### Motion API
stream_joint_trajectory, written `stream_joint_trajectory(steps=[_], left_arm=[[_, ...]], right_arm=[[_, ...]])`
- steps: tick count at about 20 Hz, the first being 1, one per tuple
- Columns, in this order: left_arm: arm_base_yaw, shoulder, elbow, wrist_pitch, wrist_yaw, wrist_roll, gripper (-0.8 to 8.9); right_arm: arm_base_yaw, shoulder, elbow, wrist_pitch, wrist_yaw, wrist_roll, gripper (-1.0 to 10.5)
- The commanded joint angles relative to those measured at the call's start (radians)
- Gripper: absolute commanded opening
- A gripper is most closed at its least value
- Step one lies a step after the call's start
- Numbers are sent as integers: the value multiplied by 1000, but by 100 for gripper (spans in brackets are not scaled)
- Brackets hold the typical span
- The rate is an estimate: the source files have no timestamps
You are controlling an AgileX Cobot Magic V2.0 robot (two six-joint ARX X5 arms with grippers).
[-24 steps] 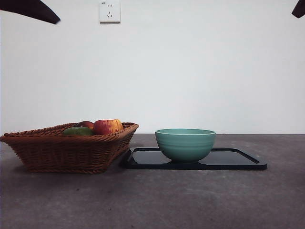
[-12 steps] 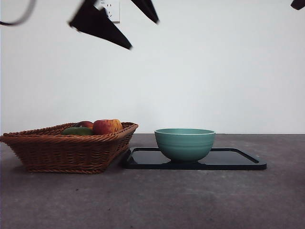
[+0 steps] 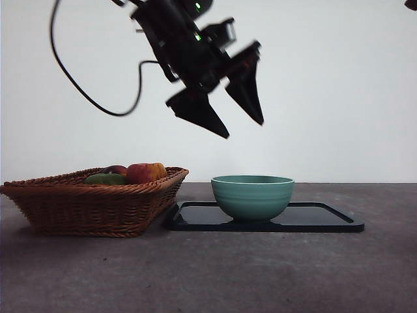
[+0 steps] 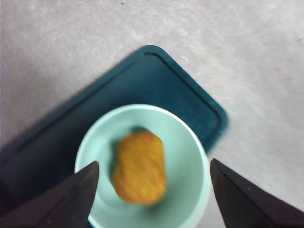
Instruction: Pick up the wifruite, put it on the bowl, pick up the plate, put it on desk
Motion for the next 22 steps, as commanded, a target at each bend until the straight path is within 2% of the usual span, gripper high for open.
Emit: stream_joint_trajectory(steps=[1,6,22], left_arm=[[-20,59,35,29,-27,56,370],[-32,130,35,53,-61,104,371],[-65,230,35,97,-69,159,370]], right_arm=[[5,2,5,0,-1,-12,230],[5,2,5,1,-1,-12,230],[4,2,5,-13,0,-12,230]])
